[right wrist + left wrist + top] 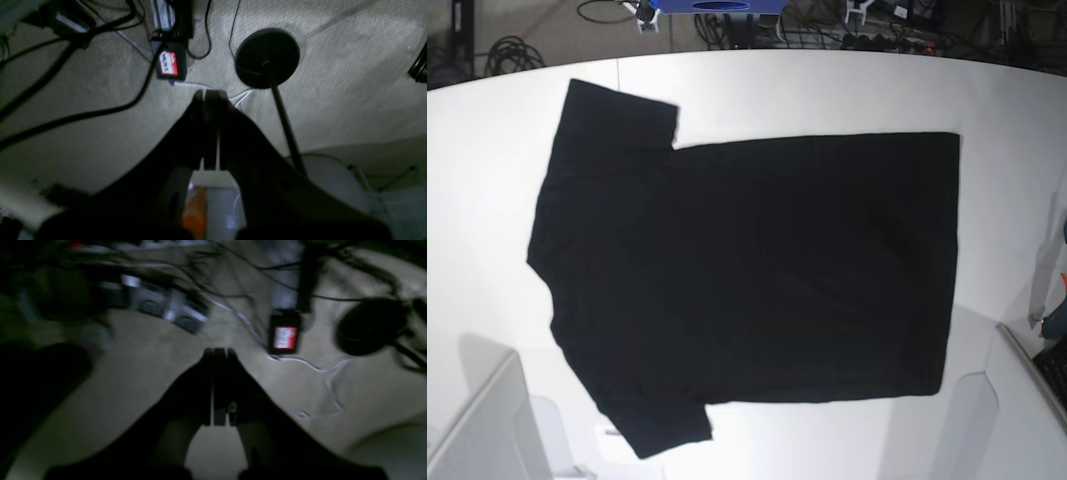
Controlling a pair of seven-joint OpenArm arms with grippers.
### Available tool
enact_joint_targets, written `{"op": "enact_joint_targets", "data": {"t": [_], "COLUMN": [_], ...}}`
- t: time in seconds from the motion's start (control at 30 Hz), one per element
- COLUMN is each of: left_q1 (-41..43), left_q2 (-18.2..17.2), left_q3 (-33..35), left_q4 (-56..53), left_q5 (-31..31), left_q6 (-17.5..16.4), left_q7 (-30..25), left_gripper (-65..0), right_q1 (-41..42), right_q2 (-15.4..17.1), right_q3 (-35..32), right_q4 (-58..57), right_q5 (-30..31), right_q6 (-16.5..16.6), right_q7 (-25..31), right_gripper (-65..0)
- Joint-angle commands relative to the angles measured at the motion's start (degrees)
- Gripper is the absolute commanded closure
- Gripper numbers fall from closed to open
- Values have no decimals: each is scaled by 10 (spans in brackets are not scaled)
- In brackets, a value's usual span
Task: Fold the T-shirt properly
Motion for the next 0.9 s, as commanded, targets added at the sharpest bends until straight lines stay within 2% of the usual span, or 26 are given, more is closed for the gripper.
{"op": "enact_joint_targets", "data": {"t": [0.0, 0.13, 0.23, 0.33, 0.43, 0.47, 0.57, 0.67, 0.8, 0.87], "left_q1": [32, 136, 215, 303, 392, 420, 471, 499, 485, 463], "left_q2": [-9, -40, -74, -126, -189, -207, -249, -253, -202, -192], "left_q3": [-3, -7, -7, -7, -7, -8, -8, -47, -129, -155], "left_q4": [36, 195, 308, 428, 557, 602, 696, 766, 843, 863], "left_q5": [1, -10, -73, -171, -256, -275, -276, -268, -267, -271], "left_q6": [2, 2, 2, 2, 2, 2, 2, 2, -2, -26], "left_q7": [0, 3, 3, 0, -2, -2, -1, -2, 1, 5], "left_gripper": [0, 0, 0, 0, 0, 0, 0, 0, 0, 0], "right_q1": [-30, -134, -208, -283, -335, -346, -359, -353, -284, -238], "right_q2": [4, 3, 1, -3, -27, -33, -41, -42, -40, -40], "right_q3": [4, 80, 118, 148, 188, 200, 226, 259, 321, 359], "right_q4": [37, 222, 353, 485, 618, 664, 776, 870, 946, 952], "right_q5": [2, 2, 2, 3, 22, 30, 59, 118, 222, 260], "right_q6": [-1, -1, -1, -1, 0, 0, 3, 47, 147, 188], "right_q7": [0, -49, -69, -70, -89, -106, -152, -197, -280, -334], "right_gripper": [0, 0, 0, 0, 0, 0, 0, 0, 0, 0]}}
